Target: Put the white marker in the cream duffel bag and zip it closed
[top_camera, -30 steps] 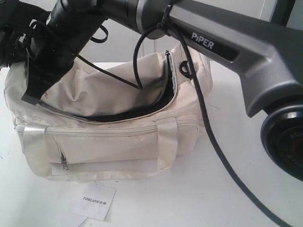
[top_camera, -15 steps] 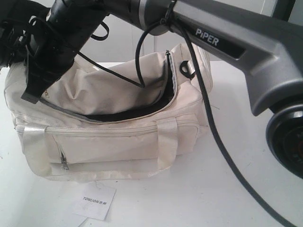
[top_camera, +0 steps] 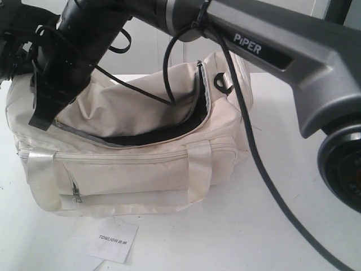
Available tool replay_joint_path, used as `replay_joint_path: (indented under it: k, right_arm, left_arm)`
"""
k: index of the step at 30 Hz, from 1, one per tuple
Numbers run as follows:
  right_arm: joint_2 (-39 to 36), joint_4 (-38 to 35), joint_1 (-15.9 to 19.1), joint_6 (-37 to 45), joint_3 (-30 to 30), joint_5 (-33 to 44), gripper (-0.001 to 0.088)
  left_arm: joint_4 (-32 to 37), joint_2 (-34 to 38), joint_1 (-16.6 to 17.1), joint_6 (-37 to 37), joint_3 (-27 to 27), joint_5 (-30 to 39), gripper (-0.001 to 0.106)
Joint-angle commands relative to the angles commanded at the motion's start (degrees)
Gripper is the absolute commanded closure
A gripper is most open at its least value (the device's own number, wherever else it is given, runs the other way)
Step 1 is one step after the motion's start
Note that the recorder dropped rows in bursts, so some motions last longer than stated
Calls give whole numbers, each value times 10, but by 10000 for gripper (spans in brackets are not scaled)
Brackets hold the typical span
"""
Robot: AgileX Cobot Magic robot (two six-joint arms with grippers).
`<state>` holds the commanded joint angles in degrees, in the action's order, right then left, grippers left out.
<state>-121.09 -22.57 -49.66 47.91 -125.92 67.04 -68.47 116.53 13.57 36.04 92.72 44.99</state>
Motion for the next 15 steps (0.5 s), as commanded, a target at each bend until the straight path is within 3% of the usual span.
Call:
replay_joint_path:
  k: [15]
  right_arm:
    - [0, 1, 0, 18, 0, 29, 868]
  left_arm:
    - [-5, 0, 1, 0, 0, 0, 1053]
